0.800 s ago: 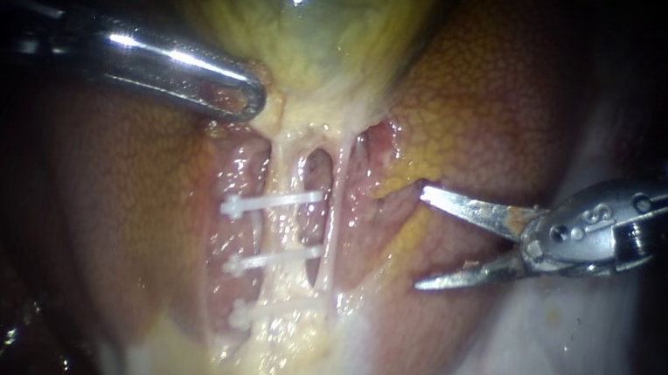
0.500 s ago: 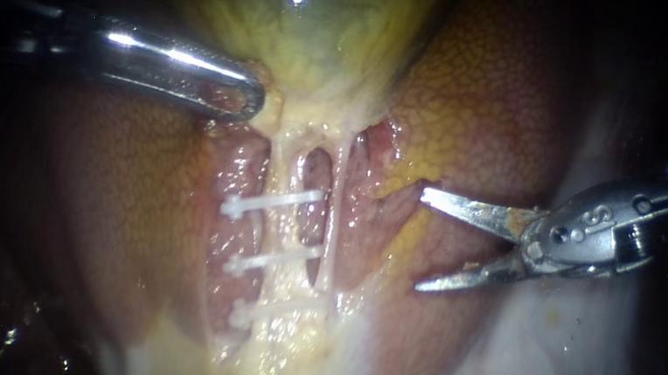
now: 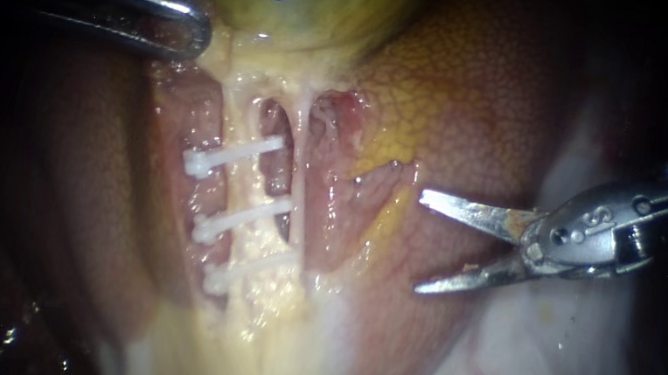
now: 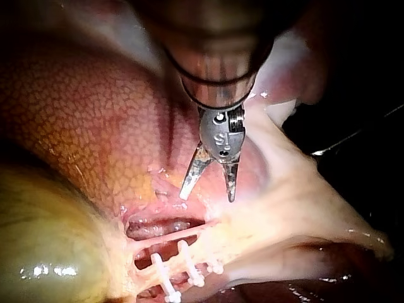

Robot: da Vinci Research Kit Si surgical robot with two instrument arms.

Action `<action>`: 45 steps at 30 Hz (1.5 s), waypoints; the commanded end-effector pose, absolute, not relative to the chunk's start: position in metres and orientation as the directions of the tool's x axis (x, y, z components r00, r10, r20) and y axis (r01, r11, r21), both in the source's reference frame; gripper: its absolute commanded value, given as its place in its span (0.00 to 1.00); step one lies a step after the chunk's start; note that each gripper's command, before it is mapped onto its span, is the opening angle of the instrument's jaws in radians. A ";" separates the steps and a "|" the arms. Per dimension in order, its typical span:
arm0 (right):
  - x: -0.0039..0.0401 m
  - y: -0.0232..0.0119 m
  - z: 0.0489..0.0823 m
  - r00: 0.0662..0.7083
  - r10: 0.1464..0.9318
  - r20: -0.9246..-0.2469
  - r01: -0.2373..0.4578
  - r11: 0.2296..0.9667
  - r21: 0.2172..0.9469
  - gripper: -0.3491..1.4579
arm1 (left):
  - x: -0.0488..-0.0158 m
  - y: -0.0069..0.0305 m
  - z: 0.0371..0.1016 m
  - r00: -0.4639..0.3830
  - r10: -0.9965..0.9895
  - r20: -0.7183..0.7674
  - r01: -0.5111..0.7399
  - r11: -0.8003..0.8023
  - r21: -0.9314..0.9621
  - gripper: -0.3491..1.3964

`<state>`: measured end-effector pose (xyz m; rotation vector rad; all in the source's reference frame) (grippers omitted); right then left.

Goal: Go to the cutting position left tube

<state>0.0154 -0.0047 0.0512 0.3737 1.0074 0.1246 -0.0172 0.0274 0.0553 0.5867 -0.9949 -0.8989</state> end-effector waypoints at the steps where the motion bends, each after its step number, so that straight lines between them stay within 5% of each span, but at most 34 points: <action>1: 0.0156 -0.0047 0.0513 0.525 0.287 -0.801 0.070 0.924 0.377 0.96 | -0.0173 0.0274 0.0553 0.251 -0.853 0.457 0.368 0.521 0.770 0.00; 17: 0.0198 -0.0029 0.0538 0.398 0.446 -0.801 0.127 0.838 0.530 0.96 | -0.0176 0.0272 0.0555 0.249 -0.853 0.459 0.371 0.522 0.768 0.00; 45: 0.0250 -0.0037 0.0598 0.409 0.493 -0.768 0.171 0.785 0.596 0.96 | -0.0176 0.0271 0.0556 0.249 -0.853 0.459 0.372 0.522 0.768 0.00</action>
